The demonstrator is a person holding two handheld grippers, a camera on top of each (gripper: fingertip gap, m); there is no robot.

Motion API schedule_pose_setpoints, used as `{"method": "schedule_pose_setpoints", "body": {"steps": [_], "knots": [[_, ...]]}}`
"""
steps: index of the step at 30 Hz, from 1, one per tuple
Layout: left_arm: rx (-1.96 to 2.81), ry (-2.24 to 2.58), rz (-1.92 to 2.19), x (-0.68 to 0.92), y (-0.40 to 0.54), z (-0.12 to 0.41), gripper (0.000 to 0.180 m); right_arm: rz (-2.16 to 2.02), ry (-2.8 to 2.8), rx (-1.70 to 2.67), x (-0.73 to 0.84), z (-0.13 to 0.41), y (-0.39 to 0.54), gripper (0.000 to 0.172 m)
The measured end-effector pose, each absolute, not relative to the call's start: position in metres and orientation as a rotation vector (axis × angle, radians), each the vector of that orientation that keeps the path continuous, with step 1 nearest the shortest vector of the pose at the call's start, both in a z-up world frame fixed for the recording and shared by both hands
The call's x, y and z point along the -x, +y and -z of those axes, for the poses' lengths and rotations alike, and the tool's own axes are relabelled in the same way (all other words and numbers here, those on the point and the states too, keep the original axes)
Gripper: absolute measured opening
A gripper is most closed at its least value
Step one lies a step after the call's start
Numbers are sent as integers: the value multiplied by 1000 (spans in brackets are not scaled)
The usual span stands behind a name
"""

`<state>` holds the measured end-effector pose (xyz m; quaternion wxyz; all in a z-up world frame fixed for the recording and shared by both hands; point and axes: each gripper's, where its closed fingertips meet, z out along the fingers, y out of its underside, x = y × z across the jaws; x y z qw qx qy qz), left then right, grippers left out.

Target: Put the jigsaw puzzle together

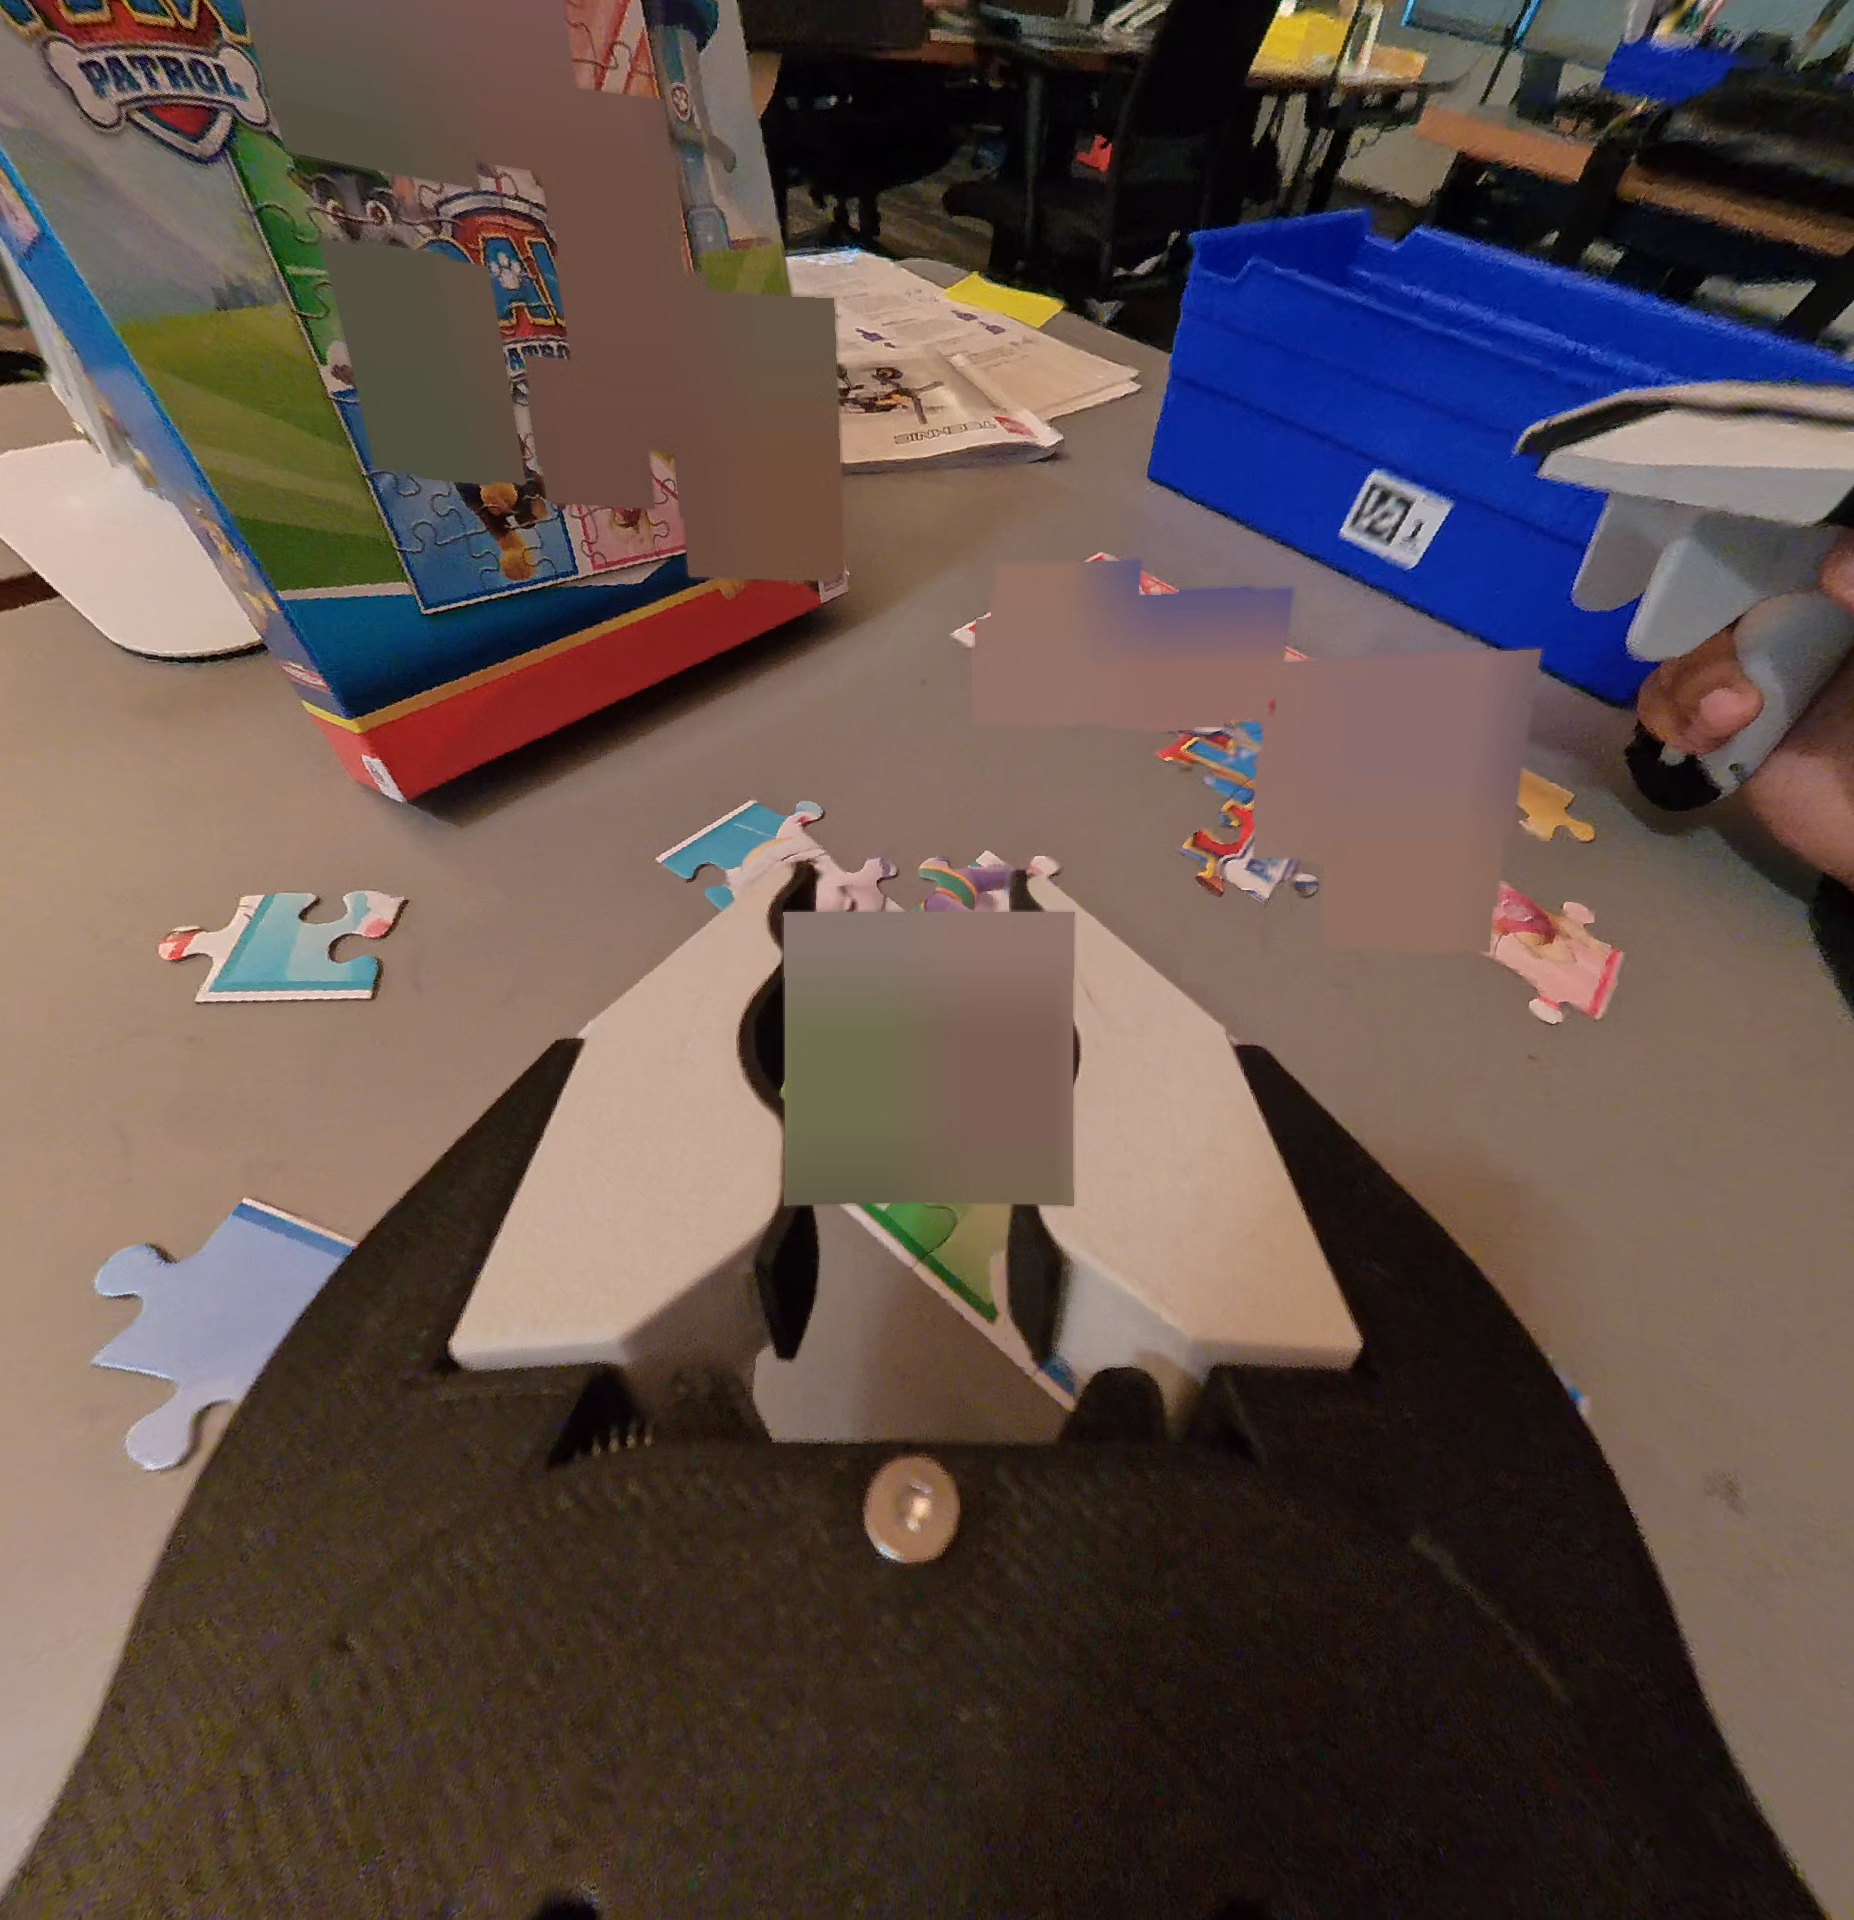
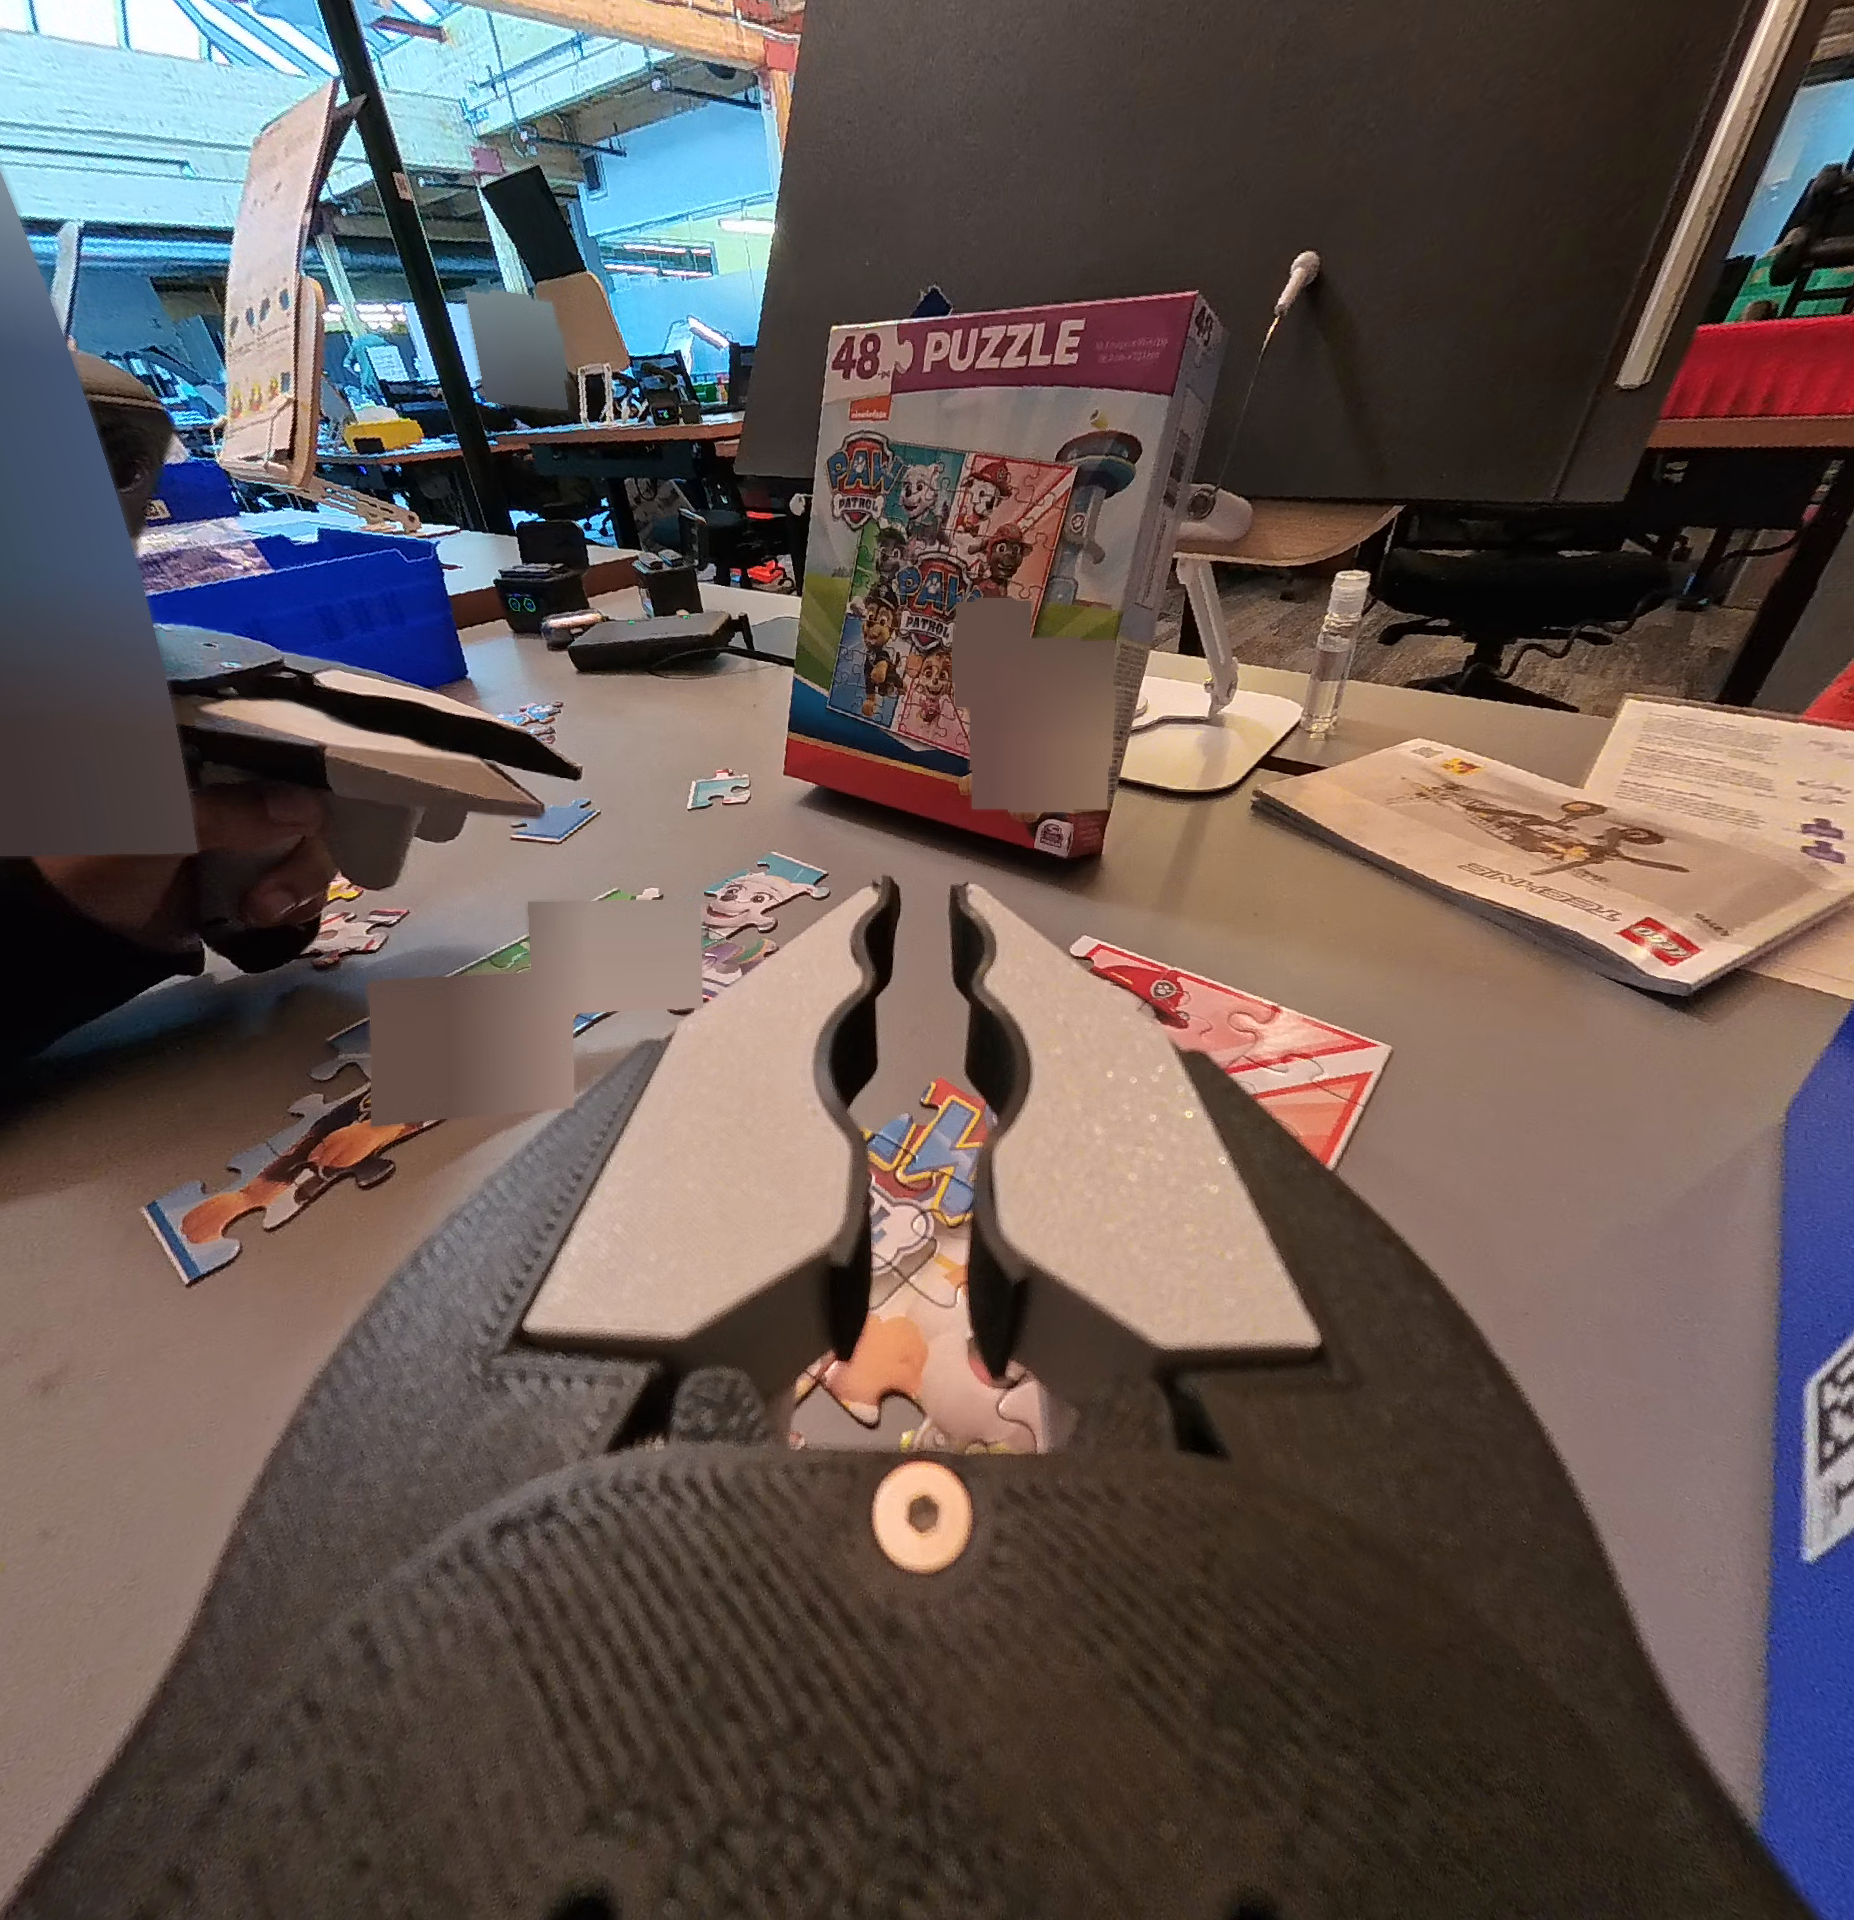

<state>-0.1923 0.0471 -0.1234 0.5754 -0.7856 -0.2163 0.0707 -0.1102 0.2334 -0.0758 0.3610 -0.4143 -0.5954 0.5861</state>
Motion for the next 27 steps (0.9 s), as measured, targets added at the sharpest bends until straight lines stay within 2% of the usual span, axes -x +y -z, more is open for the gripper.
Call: {"method": "schedule_pose_setpoints", "body": {"steps": [5, 8, 11, 14, 17, 19, 27], "knots": [[1663, -586, -38, 199, 37, 103, 37, -1518, -1531, 1067, 110, 75, 233, 8], [1590, -644, -111, 216, 13, 92, 37, -1509, -1534, 1067, 110, 76, 233, 8], [1602, -754, -307, 240, -41, 86, 38, -1503, -1529, 1071, 110, 76, 235, 8], [1523, -873, -479, 254, -117, 54, 36, -1508, -1535, 1072, 111, 76, 234, 8], [1495, -906, -414, 246, -163, 32, 38, -1473, -1558, 1066, 112, 80, 232, 8], [1556, -898, -321, 235, -174, 35, 39, -1443, -1573, 1064, 114, 83, 230, 8], [1595, -956, -466, 231, -215, 37, 40, -1503, -1498, 1060, 111, 72, 193, 7]]}}
